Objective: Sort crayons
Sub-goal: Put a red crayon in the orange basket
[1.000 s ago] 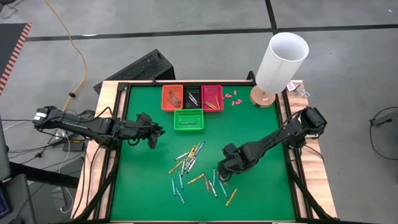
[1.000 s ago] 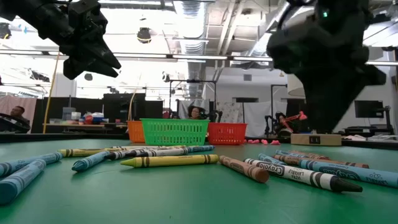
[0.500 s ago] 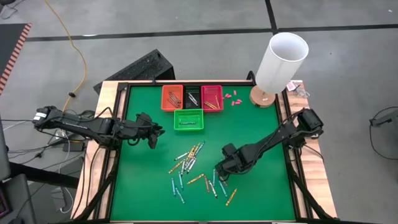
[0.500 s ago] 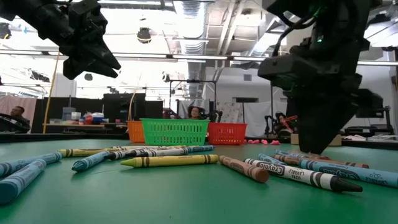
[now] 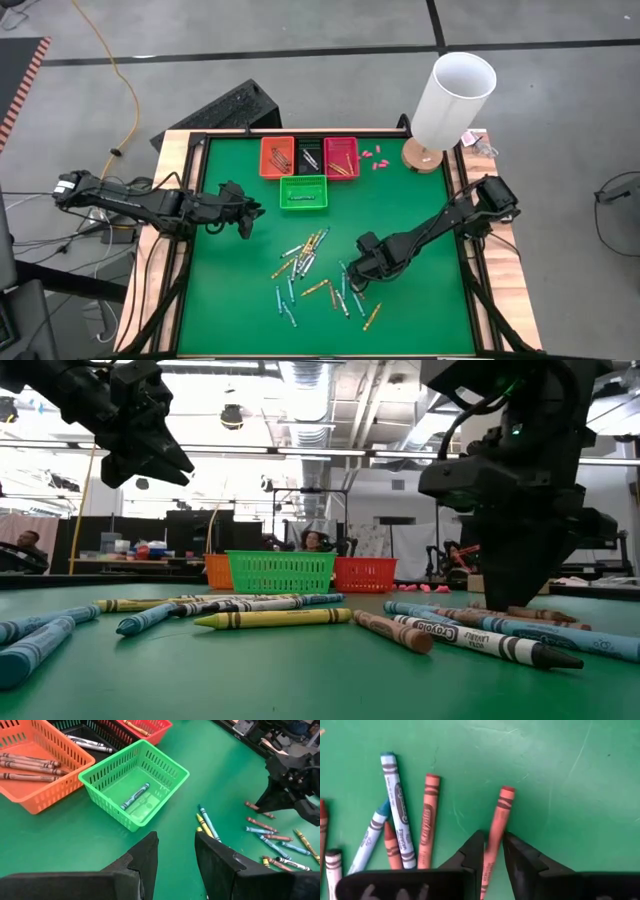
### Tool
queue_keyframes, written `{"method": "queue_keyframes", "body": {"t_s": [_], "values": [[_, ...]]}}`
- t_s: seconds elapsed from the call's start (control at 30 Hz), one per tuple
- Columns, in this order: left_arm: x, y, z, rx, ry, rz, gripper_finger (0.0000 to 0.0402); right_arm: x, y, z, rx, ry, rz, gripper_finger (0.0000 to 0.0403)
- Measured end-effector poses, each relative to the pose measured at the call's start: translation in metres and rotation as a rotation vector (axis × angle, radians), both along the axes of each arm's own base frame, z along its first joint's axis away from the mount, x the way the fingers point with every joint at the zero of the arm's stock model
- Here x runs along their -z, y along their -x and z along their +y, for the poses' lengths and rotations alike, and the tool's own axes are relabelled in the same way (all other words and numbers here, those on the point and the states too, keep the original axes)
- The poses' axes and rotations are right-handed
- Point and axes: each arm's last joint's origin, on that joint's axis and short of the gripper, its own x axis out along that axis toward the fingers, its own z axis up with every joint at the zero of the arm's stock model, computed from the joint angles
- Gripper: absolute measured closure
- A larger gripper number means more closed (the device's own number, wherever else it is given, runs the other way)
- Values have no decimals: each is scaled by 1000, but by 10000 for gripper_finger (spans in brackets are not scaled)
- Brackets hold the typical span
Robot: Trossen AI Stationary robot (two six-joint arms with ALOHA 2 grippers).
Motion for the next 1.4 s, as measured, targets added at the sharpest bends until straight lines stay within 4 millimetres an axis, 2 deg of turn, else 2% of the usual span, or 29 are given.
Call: {"method": "queue_keyframes", "body": {"t_s": [0.1,0.3,0.5,0.63,0.77,0.87,1.0,1.13,1.27,1.4], "values": [[0,0,0,0,0,2,283,0,0,0,-13,-8,8,329],[0,0,0,0,-1,2,283,-1,-1,-3,-34,-13,9,395],[0,0,0,0,-1,1,283,-5,-6,-8,-70,27,0,399],[0,0,0,0,0,1,283,-20,-20,-17,-136,85,-59,400],[0,0,0,0,0,1,283,-43,-34,-36,-172,225,-140,401],[0,0,0,-4,-2,1,283,-64,-46,-53,-175,403,-210,402],[0,0,0,-12,-7,0,283,-88,-69,-80,-185,660,-334,402],[0,0,0,-12,-7,0,283,-107,-93,-105,-225,825,-498,402],[0,0,0,-12,-8,1,283,-120,-110,-130,-239,1005,-605,402],[0,0,0,-2,-31,9,283,-122,-126,-152,-228,1126,-740,403]]}}
